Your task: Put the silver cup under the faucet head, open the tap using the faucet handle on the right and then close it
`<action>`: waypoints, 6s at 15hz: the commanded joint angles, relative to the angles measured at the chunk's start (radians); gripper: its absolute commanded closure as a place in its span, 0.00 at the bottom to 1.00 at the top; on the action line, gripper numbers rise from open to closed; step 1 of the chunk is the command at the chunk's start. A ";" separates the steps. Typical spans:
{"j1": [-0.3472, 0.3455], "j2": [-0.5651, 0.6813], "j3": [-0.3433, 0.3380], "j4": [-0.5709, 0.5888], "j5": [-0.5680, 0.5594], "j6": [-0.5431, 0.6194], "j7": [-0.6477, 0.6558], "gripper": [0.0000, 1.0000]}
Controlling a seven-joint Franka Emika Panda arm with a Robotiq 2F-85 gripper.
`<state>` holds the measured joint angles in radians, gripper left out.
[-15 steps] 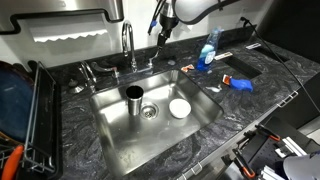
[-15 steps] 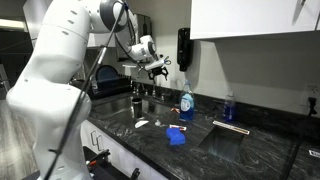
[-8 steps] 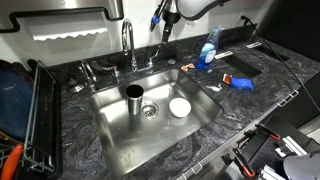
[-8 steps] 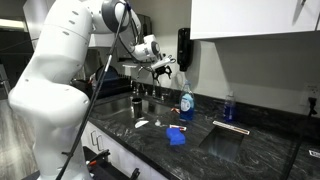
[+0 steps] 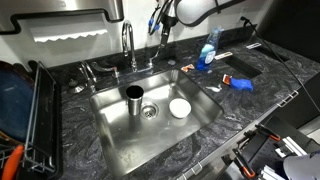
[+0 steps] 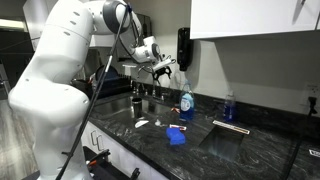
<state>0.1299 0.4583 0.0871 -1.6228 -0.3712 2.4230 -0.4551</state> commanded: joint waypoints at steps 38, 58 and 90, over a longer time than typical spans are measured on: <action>-0.175 0.255 0.133 0.118 0.177 0.163 -0.680 0.00; -0.125 0.226 0.100 0.251 0.246 -0.396 -0.722 0.00; -0.075 0.122 0.064 0.247 0.336 -0.522 -0.414 0.00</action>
<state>0.0693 0.5969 0.1424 -1.3624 -0.0620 1.9488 -0.8879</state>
